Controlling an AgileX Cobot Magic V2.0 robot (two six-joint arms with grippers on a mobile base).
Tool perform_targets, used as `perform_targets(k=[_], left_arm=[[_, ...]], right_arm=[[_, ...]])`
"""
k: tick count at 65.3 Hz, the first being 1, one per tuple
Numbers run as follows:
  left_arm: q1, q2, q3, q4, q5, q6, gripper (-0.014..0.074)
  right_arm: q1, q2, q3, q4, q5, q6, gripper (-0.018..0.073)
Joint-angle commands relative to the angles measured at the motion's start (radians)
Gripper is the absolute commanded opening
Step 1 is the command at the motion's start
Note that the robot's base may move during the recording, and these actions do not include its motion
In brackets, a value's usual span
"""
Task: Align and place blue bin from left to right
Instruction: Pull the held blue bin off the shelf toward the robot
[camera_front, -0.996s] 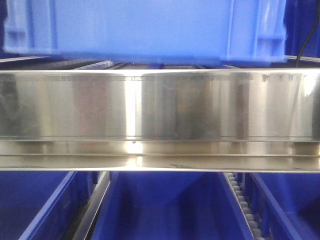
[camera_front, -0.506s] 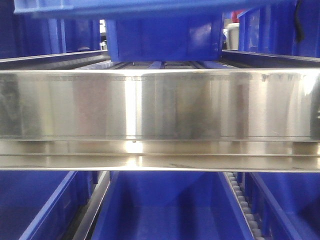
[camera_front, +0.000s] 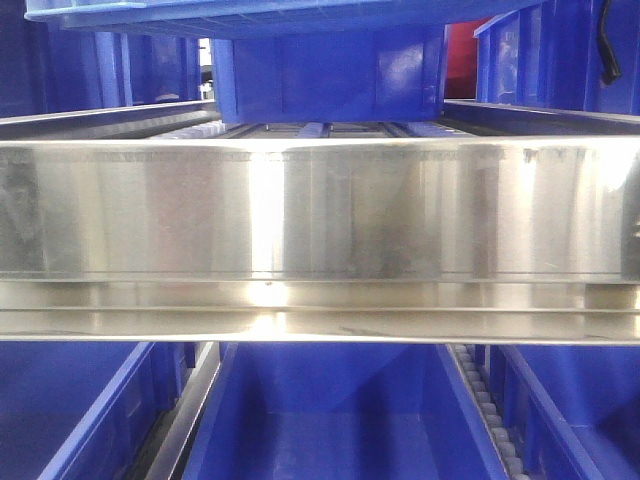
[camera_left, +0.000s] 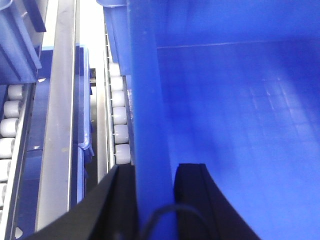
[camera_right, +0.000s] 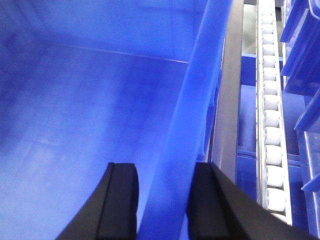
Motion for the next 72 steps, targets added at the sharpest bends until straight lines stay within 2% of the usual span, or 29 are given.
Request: perform_targets(k=[1,72], left_arm=[[-0.013,-0.035,-0.017,-0.019,-0.070,0.010,-0.0111],[-0.013,-0.035,-0.017,-0.019,-0.070,0.010,-0.0111]], right_arm=[[-0.006,-0.013,-0.019,-0.010,-0.082,0.011,-0.0068],[-0.006,-0.013,-0.019,-0.010,-0.087,0.011,-0.0068]])
